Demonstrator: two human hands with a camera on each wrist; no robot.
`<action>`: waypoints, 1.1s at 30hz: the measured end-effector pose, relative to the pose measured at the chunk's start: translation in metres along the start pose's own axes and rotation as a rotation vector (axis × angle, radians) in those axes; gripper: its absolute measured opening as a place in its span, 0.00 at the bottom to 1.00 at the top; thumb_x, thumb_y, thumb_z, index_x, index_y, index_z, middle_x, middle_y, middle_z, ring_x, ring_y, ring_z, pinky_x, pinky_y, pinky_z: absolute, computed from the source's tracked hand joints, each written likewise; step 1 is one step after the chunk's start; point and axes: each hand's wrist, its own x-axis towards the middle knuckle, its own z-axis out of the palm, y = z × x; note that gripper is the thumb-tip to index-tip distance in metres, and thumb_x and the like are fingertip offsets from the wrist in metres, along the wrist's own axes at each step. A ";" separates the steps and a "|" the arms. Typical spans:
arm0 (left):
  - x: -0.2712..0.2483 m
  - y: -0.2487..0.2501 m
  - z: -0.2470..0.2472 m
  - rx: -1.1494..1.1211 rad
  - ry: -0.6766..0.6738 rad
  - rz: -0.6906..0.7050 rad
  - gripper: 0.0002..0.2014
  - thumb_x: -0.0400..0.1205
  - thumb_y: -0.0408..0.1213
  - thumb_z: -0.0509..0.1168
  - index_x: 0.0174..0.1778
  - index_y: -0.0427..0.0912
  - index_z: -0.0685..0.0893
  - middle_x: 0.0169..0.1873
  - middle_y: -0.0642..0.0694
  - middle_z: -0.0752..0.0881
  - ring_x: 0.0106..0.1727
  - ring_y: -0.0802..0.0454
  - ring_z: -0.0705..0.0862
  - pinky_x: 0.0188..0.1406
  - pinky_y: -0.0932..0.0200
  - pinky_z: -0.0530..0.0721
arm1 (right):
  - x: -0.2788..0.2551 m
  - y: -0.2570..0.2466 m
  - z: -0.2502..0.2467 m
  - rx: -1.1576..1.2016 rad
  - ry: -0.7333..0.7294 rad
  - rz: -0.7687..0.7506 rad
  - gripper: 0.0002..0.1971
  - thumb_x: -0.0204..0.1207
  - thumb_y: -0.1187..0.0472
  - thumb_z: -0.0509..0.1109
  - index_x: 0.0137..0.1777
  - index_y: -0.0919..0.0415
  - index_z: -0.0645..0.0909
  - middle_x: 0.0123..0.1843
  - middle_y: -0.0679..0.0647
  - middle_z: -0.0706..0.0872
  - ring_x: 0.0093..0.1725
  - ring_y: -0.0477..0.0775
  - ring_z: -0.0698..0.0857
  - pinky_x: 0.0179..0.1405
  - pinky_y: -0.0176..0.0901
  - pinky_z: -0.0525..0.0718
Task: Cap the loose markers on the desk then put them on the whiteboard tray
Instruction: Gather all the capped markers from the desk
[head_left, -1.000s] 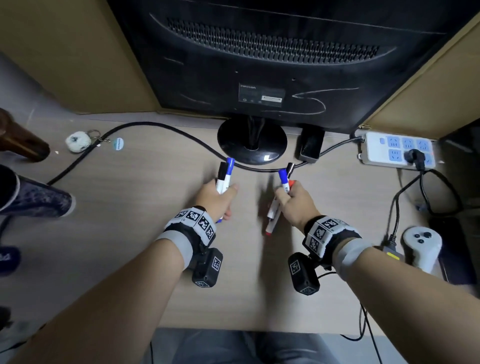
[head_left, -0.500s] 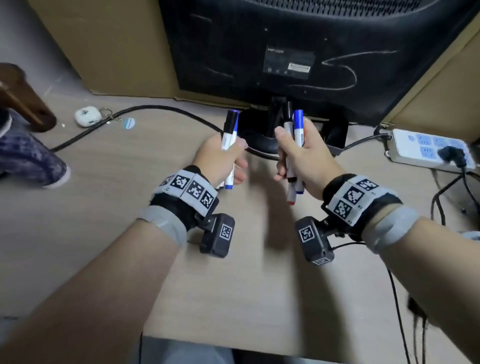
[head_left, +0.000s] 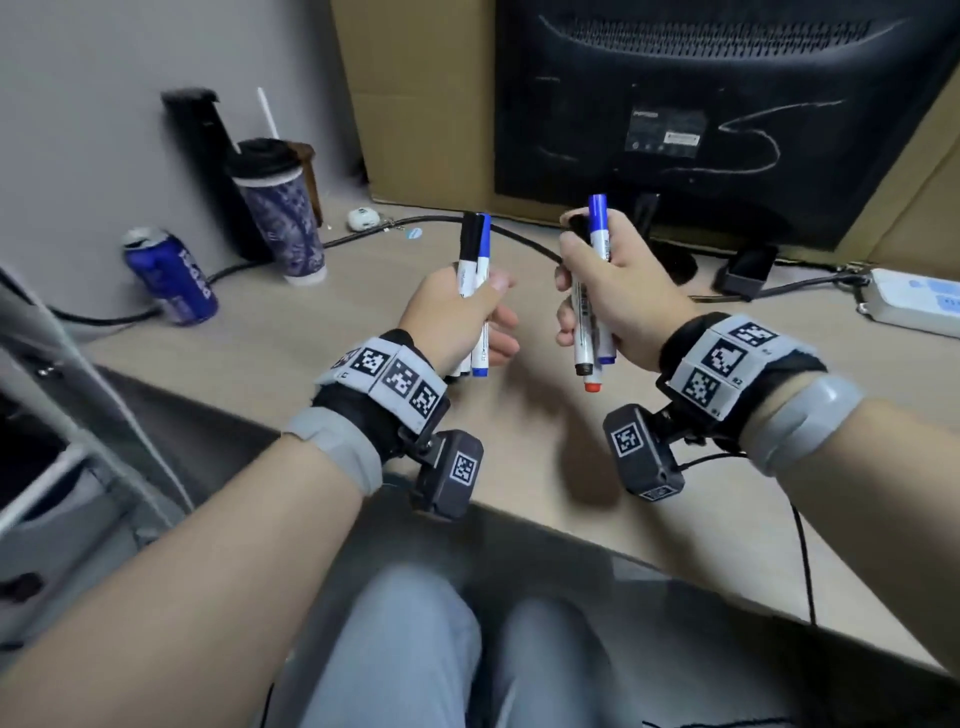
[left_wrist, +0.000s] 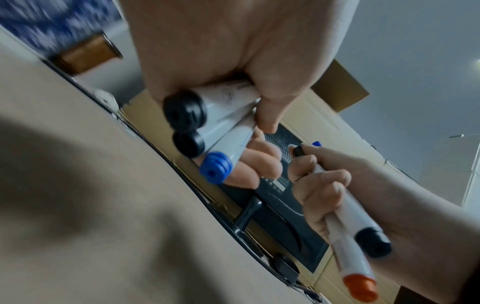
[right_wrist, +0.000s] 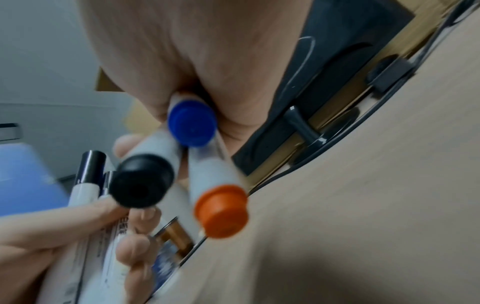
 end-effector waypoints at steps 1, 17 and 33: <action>-0.018 0.002 -0.010 0.005 0.026 0.008 0.10 0.91 0.41 0.62 0.60 0.39 0.84 0.35 0.41 0.86 0.28 0.43 0.87 0.37 0.47 0.91 | -0.010 -0.003 0.015 0.001 -0.026 -0.015 0.10 0.92 0.55 0.62 0.69 0.55 0.68 0.43 0.57 0.81 0.22 0.55 0.80 0.24 0.49 0.87; -0.328 0.078 -0.221 0.141 0.716 0.227 0.13 0.89 0.41 0.64 0.56 0.33 0.86 0.27 0.46 0.78 0.21 0.50 0.73 0.23 0.59 0.77 | -0.161 -0.127 0.289 0.159 -0.595 -0.186 0.17 0.90 0.47 0.61 0.50 0.61 0.74 0.31 0.58 0.77 0.27 0.56 0.79 0.27 0.46 0.81; -0.590 0.097 -0.317 0.237 1.475 0.332 0.10 0.84 0.39 0.69 0.55 0.35 0.84 0.28 0.45 0.79 0.20 0.51 0.76 0.22 0.55 0.81 | -0.322 -0.202 0.474 0.264 -0.908 -0.461 0.21 0.81 0.63 0.77 0.73 0.56 0.78 0.49 0.68 0.94 0.39 0.62 0.93 0.18 0.30 0.75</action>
